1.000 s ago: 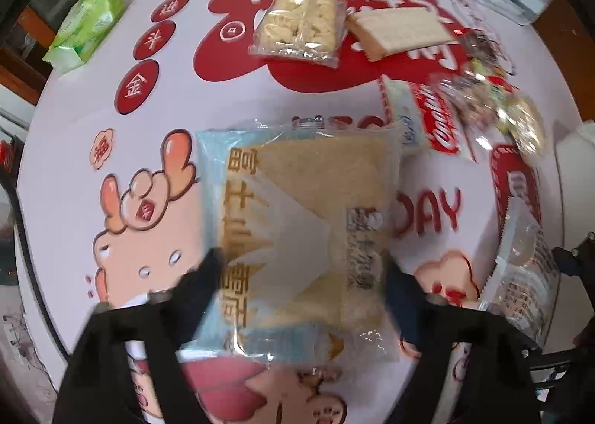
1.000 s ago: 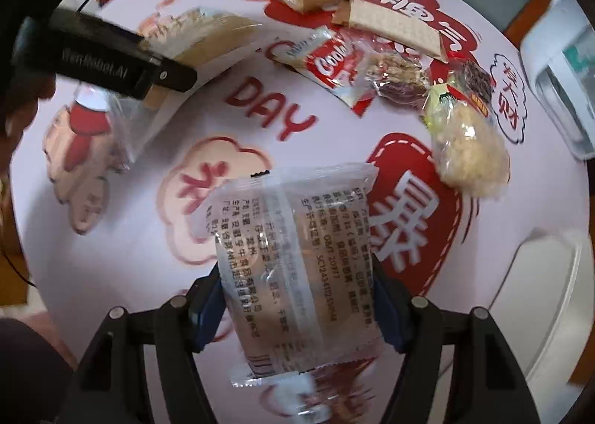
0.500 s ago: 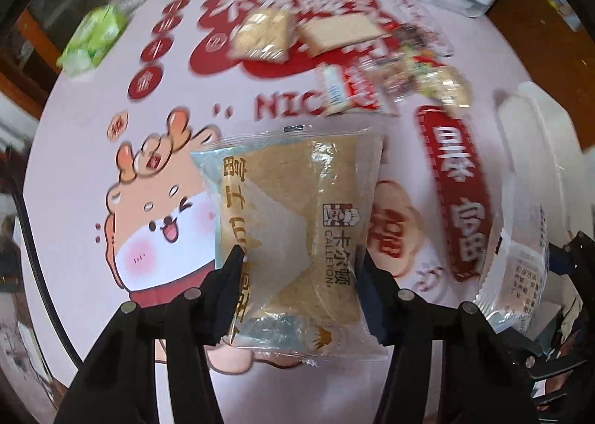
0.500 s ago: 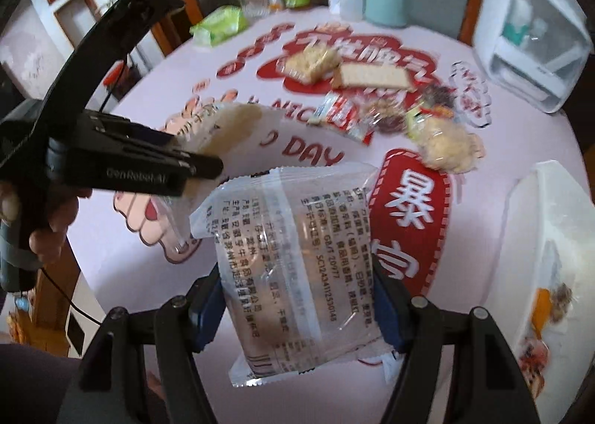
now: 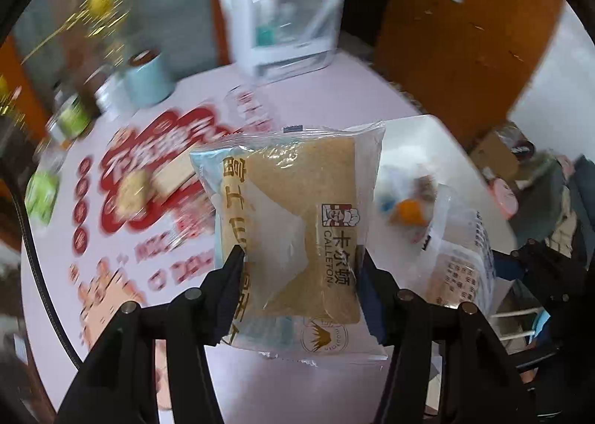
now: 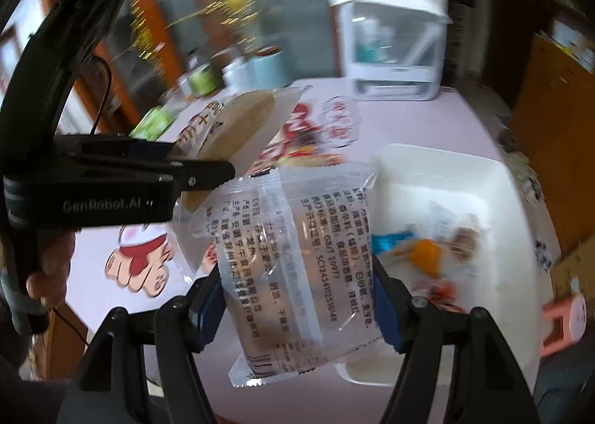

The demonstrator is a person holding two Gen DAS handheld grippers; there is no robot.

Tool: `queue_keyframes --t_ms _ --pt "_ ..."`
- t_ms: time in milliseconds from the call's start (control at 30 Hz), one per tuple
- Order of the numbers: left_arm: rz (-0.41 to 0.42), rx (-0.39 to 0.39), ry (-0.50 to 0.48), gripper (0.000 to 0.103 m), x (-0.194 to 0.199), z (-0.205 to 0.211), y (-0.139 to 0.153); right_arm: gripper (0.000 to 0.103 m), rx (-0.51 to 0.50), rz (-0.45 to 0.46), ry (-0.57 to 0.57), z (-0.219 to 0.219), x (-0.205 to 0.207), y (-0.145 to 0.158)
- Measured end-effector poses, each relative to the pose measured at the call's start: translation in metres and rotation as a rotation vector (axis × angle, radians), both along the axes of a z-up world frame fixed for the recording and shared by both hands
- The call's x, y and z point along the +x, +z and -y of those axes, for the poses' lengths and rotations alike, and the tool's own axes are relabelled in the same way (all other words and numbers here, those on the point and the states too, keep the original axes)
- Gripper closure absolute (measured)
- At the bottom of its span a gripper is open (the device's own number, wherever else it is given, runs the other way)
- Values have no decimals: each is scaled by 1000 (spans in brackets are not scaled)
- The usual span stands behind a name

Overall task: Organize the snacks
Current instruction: 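Lift both bread bags and carry them toward the white tray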

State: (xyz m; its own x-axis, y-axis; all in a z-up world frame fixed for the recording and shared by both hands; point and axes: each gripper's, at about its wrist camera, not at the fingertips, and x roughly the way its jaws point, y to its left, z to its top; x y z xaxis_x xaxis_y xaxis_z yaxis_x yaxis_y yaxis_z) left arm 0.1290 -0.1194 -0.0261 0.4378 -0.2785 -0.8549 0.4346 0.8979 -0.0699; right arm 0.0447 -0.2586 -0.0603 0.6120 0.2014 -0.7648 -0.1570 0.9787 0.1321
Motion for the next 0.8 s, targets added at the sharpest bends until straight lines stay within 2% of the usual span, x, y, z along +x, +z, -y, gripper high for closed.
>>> queue_keyframes --t_ms 133,367,533,800 --pt "8 4 -69 48 1 62 4 34 -2 8 -93 45 -7 6" --pt "-28 59 -128 48 3 152 -20 34 -17 -46 -248 129 -4 -17" --pt "-64 93 -139 48 8 196 -39 32 27 -106 -286 171 4 -37" --pt "-79 139 -121 47 19 234 -55 27 68 -146 -298 196 17 -58"
